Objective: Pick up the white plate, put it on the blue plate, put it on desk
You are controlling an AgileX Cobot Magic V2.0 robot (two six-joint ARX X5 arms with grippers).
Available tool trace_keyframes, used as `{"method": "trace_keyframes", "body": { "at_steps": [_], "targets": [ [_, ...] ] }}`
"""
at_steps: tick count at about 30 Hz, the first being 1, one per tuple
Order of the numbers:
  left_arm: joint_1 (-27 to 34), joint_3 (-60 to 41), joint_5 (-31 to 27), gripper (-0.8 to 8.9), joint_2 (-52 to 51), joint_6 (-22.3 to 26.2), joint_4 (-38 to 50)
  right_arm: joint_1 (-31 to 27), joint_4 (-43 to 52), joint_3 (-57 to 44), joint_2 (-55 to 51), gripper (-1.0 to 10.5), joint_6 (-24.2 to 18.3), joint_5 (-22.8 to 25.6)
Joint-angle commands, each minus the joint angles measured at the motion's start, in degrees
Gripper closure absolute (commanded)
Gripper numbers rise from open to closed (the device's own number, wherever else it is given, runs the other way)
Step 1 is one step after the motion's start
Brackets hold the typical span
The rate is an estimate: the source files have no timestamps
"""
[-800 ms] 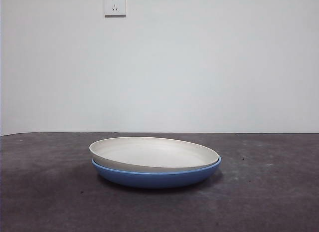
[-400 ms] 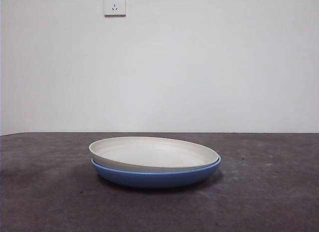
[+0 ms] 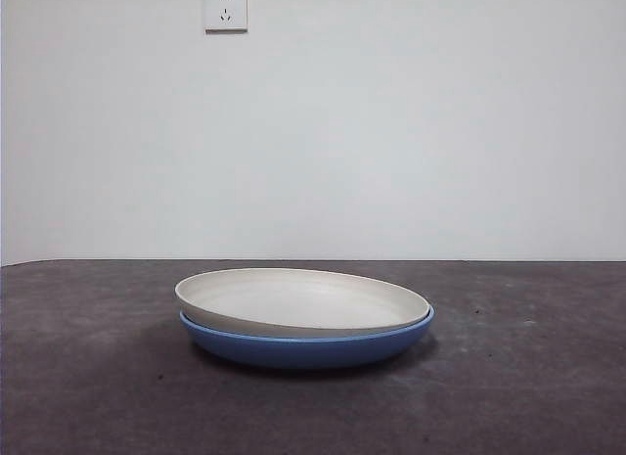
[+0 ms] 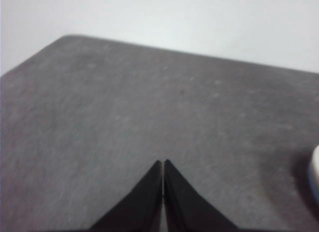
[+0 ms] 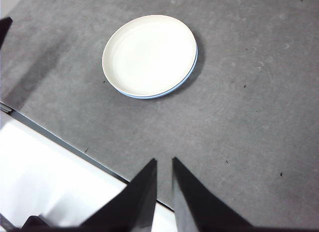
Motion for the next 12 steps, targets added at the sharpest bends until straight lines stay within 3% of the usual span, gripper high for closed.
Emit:
{"method": "trace_keyframes", "body": {
  "at_steps": [1, 8, 12],
  "targets": [
    [0.37, -1.53, -0.13, 8.06, -2.32, -0.07, 0.76, 0.39, 0.87, 0.96, 0.26, 9.0, -0.31, 0.22],
    [0.35, -2.89, 0.63, 8.06, -7.78, 3.78, -6.36, 0.39, 0.87, 0.96, 0.26, 9.0, -0.31, 0.22],
    [0.35, -2.89, 0.61, 8.06, -7.65, 6.67, -6.23, 0.39, 0.87, 0.96, 0.26, 9.0, -0.31, 0.22]
  ]
}}
